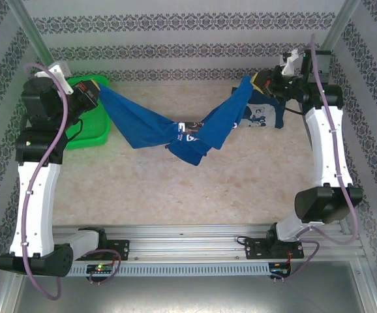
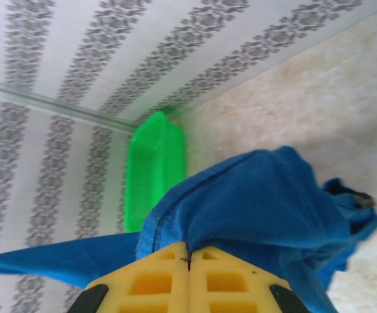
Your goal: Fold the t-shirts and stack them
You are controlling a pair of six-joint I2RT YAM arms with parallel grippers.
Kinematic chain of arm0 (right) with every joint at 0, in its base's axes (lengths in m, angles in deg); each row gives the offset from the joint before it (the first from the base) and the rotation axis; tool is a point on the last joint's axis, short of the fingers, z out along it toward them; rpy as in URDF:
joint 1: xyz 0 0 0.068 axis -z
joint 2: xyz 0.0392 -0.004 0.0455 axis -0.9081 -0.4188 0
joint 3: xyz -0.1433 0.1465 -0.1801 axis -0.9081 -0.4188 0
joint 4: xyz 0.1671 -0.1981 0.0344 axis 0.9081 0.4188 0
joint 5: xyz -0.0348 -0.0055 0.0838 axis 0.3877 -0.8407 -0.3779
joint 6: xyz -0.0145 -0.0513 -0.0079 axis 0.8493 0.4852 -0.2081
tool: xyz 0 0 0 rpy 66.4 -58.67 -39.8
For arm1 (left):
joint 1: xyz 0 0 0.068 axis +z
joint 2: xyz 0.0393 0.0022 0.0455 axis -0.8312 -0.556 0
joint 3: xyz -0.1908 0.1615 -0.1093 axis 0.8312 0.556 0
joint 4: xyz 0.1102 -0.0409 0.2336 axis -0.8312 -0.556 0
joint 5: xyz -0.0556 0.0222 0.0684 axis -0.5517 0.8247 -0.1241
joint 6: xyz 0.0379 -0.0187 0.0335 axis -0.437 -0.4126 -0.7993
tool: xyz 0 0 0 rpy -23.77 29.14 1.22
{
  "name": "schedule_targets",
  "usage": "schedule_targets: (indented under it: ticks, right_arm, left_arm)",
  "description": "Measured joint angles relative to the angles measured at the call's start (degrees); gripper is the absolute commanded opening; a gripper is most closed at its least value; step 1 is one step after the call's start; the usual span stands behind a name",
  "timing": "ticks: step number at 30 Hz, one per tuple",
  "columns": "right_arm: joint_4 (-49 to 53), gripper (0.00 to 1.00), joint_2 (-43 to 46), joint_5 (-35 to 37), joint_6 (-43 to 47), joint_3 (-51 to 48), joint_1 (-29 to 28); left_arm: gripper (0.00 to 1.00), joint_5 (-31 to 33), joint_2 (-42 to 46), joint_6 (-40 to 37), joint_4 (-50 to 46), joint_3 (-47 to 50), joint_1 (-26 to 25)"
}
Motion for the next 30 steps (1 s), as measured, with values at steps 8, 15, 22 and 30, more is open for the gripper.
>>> schedule_targets:
  ticks: [8,15,22,30]
  right_arm:
    - [9.18,0.0,2.99,-1.2,1.18,-2.36,1.01]
    - [15.02,0.0,-5.55,10.21,7.87,-8.61,-3.65]
    - [10.82,0.21,-22.1,23.19,10.05,-11.52,-3.69]
    - [8.9,0.59,-21.4,28.46,13.97,-10.67,-3.17]
  left_arm:
    - [0.0,-1.53,3.65,0.44,3.93,5.16,-0.04]
    - [0.0,-1.09,-0.83,1.38,4.98,18.34,-4.42]
    - [0.0,0.33,-2.84,1.03,4.76,26.08,-6.54]
    - [0.0,0.2,-1.75,0.81,4.72,30.34,-6.54]
